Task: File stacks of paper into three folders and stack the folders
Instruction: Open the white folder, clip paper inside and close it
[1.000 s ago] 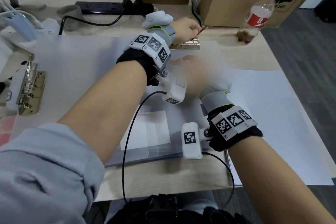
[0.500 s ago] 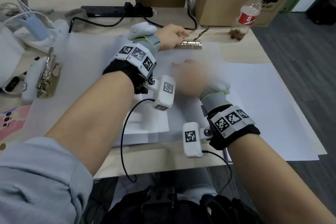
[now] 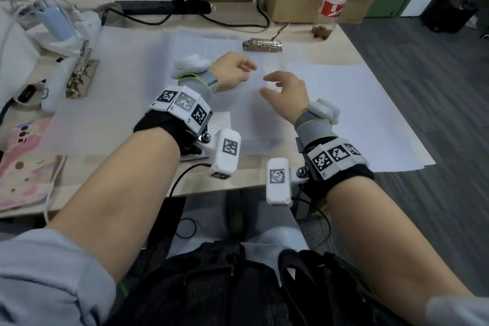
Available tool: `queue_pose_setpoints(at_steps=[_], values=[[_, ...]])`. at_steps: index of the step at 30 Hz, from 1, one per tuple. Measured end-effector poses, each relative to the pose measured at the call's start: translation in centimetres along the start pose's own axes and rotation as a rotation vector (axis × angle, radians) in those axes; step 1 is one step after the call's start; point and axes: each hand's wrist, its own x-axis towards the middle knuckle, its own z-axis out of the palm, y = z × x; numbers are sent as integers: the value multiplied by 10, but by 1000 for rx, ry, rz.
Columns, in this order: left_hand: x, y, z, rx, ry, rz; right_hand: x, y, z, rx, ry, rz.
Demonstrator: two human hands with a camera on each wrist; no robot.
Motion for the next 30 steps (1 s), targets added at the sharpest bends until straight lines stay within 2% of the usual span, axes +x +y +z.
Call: queue_pose_setpoints(at_steps=[5, 9, 13, 18, 22, 30], values=[[-16, 16, 25, 1, 2, 74, -20, 16, -26, 61, 301, 50], [-20, 36, 48, 6, -32, 144, -32, 39, -49, 47, 458, 108], [-21, 54, 70, -7, -66, 209, -39, 64, -69, -71, 461, 197], [-17, 74, 103, 1, -132, 247, -46, 99, -96, -412, 361, 461], [-9, 83, 128, 43, -200, 220, -52, 122, -110, -502, 284, 613], [4, 90, 159, 203, -227, 133, -55, 137, -123, -432, 354, 593]])
